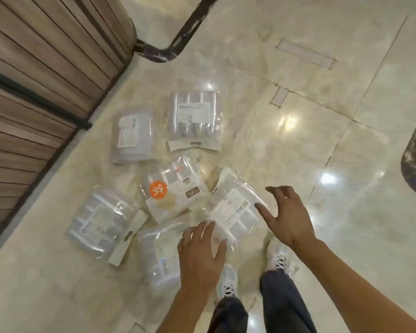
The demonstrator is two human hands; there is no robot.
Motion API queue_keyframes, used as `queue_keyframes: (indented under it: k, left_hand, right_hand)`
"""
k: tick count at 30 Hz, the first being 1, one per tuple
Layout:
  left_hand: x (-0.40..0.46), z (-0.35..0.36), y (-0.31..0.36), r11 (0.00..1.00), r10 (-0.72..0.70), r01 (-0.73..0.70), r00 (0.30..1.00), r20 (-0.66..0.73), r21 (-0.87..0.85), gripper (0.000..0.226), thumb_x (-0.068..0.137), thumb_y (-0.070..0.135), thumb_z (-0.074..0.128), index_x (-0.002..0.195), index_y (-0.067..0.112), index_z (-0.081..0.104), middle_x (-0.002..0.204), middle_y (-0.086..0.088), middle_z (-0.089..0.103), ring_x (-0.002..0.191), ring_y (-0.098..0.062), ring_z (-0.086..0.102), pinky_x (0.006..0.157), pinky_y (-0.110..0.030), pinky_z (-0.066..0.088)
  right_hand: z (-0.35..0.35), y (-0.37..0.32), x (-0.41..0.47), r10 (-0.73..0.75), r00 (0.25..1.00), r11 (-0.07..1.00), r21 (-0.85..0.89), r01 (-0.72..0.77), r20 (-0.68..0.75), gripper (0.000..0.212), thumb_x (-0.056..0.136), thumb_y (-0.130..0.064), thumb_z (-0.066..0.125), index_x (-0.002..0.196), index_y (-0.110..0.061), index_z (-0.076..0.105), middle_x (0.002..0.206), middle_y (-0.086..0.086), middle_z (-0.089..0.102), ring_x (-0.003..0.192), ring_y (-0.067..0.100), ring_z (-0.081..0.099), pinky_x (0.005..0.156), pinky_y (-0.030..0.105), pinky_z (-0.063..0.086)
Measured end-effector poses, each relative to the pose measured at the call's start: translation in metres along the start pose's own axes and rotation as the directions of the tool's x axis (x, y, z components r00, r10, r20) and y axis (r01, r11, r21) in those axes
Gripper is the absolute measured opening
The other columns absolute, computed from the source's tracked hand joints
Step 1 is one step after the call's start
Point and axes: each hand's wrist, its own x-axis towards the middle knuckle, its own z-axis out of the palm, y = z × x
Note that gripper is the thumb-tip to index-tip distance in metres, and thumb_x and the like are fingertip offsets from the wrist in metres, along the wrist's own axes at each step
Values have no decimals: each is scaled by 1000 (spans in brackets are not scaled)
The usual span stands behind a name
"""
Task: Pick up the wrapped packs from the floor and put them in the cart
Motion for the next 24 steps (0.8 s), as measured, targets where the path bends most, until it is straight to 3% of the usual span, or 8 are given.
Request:
queue_keyframes:
  k: [4, 11, 13, 15, 19, 21, 24]
  left_hand:
    - [63, 119, -40, 990, -143, 143, 987, 72, 7, 66, 94, 65, 43, 150, 31, 48, 158, 2, 45, 141, -26, 43, 113, -50, 42]
    - [109, 267, -81, 872, -446, 455, 890, 89, -179, 90, 89, 62, 65, 162, 41, 16, 172, 2, -4, 157, -23, 3, 122, -43, 19]
    - [114, 281, -81, 796, -530, 529, 844, 85, -295, 96, 86, 59, 71, 162, 40, 16, 172, 4, -5, 156, -16, 1, 121, -38, 19]
    - [122, 285, -74, 746, -575, 558, 815, 71, -365, 99, 82, 59, 74, 161, 39, 18, 172, 4, -3, 156, -14, 2, 120, -38, 22]
    - [115, 287, -66, 783, -549, 541, 833, 67, -307, 99, 78, 63, 76, 159, 41, 25, 172, 5, -1, 153, -18, 11, 116, -40, 29]
    - [109, 281, -60, 818, -501, 501, 862, 77, -282, 97, 77, 64, 76, 158, 42, 28, 172, 8, 0, 151, -18, 15, 113, -35, 29]
    - [101, 266, -43, 813, -486, 493, 867, 104, -310, 98, 72, 70, 76, 155, 48, 29, 170, 12, 1, 152, -19, 15, 116, -41, 31]
  right_hand:
    - [96, 74, 77, -32, 986, 994, -94, 48, 162, 64, 91, -60, 59, 144, -24, 52, 137, 8, 51, 118, 32, 56, 96, 41, 50]
    - [220, 149, 176, -32, 946, 965, -236, 113, 323, 92, 82, -71, 65, 158, -41, 24, 158, 14, 29, 134, 38, 45, 107, 48, 46]
    - [246, 163, 181, 15, 928, 990, -138, 39, 371, 101, 76, -76, 68, 157, -52, 12, 160, 13, 25, 138, 39, 42, 109, 50, 43]
    - [261, 172, 178, 20, 932, 999, -39, -6, 362, 109, 68, -81, 70, 152, -63, 3, 154, 11, 34, 132, 37, 48, 106, 53, 45]
    - [264, 175, 161, 77, 940, 995, 33, -93, 331, 117, 58, -86, 72, 149, -66, 2, 124, 7, 49, 105, 30, 58, 94, 48, 52]
    - [252, 171, 151, 111, 948, 993, -3, -115, 300, 119, 56, -89, 69, 150, -63, 3, 118, 8, 50, 102, 30, 57, 91, 46, 53]
    - [221, 164, 135, 152, 957, 987, 9, -159, 245, 119, 55, -88, 71, 151, -61, 6, 115, 7, 51, 103, 30, 57, 88, 46, 54]
